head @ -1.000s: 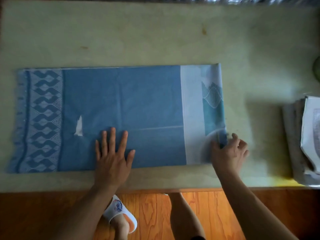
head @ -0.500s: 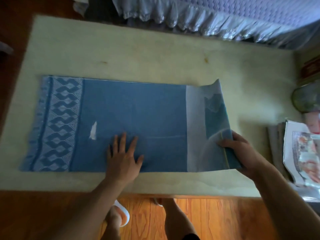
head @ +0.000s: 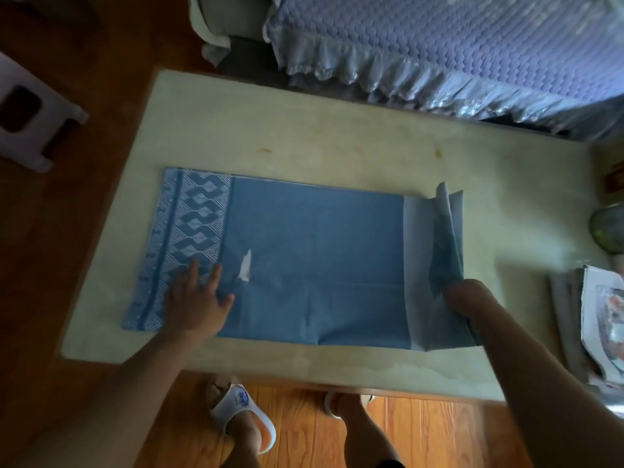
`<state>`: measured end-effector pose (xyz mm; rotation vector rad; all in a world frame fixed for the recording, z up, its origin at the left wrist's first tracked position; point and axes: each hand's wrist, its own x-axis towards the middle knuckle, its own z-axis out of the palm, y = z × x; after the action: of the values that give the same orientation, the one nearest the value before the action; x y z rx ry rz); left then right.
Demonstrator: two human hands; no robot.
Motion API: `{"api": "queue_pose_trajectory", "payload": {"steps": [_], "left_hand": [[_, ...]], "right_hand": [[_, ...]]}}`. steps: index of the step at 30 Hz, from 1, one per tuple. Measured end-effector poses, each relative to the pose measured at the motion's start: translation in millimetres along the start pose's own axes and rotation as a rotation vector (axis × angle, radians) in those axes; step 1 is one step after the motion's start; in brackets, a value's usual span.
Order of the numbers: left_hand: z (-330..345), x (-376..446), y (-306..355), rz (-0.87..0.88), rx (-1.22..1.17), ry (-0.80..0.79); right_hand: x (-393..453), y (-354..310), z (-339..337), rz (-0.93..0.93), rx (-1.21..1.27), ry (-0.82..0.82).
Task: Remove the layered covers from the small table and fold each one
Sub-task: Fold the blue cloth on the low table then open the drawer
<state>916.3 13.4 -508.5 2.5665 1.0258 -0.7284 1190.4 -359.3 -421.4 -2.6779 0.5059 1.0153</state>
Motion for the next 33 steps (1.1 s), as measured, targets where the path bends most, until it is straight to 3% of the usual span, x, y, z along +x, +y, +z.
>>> {"api": "queue_pose_trajectory", "payload": {"steps": [4, 9, 11, 27, 33], "left_hand": [[-8, 48, 24, 0.197, -0.011, 0.149], [-58, 149, 83, 0.503, -0.030, 0.499], [-76, 176, 103, 0.546, -0.053, 0.543], [-107, 197, 133, 0.314, -0.079, 0.262], [-117, 205, 138, 0.331, 0.031, 0.175]], "right_hand": [[15, 27, 24, 0.173, 0.126, 0.154], [45, 36, 52, 0.207, 0.184, 0.242], [51, 36, 58, 0.222, 0.211, 0.281], [55, 38, 58, 0.231, 0.231, 0.278], [59, 41, 60, 0.231, 0.220, 0.289]]}}
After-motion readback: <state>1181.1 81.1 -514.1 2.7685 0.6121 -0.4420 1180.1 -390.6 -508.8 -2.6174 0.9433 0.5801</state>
